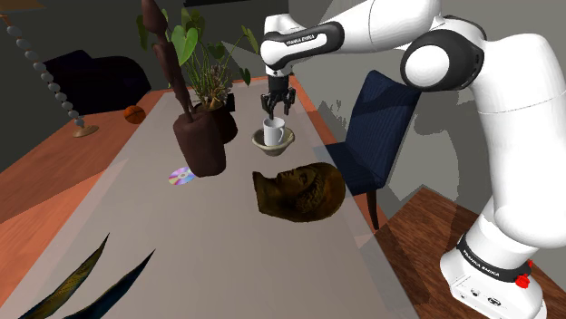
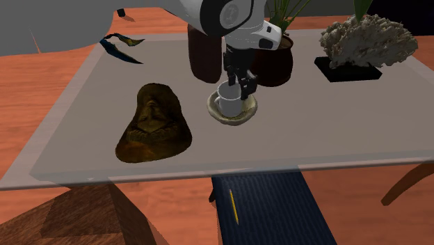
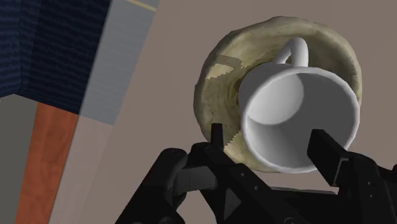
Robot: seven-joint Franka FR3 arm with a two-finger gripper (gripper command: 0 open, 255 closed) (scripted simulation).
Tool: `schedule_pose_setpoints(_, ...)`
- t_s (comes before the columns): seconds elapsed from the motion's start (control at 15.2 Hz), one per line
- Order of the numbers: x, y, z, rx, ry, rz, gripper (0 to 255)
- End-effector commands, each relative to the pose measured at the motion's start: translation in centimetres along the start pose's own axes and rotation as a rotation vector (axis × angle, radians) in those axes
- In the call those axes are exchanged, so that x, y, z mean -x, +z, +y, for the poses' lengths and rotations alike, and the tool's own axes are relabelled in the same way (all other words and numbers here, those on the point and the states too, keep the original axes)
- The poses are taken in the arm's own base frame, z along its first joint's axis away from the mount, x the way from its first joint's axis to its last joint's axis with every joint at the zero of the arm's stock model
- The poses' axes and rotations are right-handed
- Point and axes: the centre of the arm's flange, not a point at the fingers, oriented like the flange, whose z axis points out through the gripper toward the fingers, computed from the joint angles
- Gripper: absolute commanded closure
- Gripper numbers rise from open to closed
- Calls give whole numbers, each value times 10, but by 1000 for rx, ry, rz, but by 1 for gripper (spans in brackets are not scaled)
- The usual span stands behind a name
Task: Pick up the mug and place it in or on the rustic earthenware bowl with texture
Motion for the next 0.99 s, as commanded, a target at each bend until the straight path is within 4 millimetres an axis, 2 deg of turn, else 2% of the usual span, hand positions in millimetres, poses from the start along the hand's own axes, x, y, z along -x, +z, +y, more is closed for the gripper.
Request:
schedule_pose_setpoints(0.0, 0, 0, 0, 0, 0, 0, 0)
schedule_pose_setpoints(0.2, 0, 0, 0, 0, 0, 0, 0)
schedule_pose_setpoints(0.46, 0, -50, 0, 0, 0, 0, 0)
schedule_pose_setpoints(0.92, 0, -50, 0, 0, 0, 0, 0)
